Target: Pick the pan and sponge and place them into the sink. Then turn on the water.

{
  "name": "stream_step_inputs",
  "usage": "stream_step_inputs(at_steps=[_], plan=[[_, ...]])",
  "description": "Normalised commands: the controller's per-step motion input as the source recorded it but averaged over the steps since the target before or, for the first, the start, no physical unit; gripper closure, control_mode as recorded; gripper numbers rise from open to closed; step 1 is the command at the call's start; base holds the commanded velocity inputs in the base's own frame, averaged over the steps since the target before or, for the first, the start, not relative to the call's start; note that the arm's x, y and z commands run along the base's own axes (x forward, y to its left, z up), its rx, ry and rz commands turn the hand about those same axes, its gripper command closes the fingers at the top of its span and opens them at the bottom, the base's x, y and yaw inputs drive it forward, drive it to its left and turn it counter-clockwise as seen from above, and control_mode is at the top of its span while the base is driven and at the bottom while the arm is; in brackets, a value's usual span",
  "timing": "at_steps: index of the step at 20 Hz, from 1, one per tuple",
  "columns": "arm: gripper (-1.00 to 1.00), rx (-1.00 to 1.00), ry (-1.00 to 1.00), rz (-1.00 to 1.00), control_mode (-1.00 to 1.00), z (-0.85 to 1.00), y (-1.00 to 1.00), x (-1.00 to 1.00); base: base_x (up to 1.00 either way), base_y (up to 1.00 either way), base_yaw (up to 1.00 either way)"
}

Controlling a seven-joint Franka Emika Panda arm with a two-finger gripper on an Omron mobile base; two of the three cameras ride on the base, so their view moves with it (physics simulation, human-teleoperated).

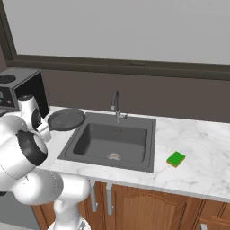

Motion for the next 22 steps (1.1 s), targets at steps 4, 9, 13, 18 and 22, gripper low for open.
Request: stream_step_inputs(at_steps=[4,9,13,18,22], plan=[[1.00,0.00,0.00,-0.16,-1.00,0.20,-0.18,-0.08,0.00,0.00,0.00],[1.00,0.00,0.00,-0.13,-1.00,0.13,-0.30,-0.09,0.00,0.00,0.00],[1.00,0.00,0.00,-0.09,-1.00,0.07,-0.41,-0.11,0.00,0.00,0.00],[1.00,0.03,-0.04,-0.06,-1.00,0.00,-0.40,-0.11,0.00,0.00,0.00],[1.00,0.05,-0.06,-0.04,-1.00,0.00,-0.37,-0.12,0.00,0.00,0.00]])
